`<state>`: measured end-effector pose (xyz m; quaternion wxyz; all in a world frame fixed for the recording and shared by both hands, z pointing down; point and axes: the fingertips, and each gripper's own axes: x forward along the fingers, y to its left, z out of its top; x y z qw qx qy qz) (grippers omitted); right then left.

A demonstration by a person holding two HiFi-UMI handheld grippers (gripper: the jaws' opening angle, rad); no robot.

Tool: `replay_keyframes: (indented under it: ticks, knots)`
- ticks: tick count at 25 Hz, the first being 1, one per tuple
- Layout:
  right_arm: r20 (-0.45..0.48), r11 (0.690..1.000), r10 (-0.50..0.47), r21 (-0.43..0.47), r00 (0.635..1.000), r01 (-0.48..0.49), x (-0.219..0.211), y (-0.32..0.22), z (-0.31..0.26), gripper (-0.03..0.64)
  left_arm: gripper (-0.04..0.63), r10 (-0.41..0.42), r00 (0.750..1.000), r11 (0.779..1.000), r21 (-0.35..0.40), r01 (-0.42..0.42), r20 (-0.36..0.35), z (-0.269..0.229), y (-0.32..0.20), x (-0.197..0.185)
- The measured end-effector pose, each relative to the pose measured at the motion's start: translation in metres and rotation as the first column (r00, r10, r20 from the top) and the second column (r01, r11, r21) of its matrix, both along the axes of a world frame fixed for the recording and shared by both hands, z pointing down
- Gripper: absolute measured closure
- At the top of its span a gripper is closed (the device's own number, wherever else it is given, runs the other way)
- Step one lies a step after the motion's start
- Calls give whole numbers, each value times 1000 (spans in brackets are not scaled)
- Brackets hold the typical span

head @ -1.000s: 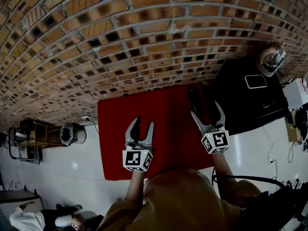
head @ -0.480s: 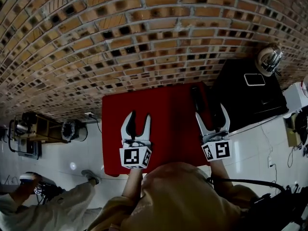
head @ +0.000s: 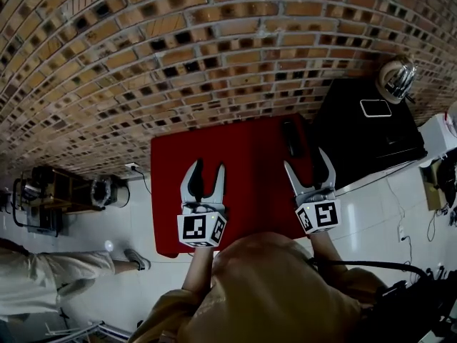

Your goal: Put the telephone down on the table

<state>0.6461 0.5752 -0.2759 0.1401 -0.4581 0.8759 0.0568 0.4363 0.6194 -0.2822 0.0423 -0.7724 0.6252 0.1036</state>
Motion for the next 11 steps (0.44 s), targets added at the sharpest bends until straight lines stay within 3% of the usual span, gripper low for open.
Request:
replay_keyframes:
  ticks: [11]
  knots:
    - [31,1000,-15,7,999,15,4,1,0,282,394,38,998,999,-17,-38,52,9,0,13]
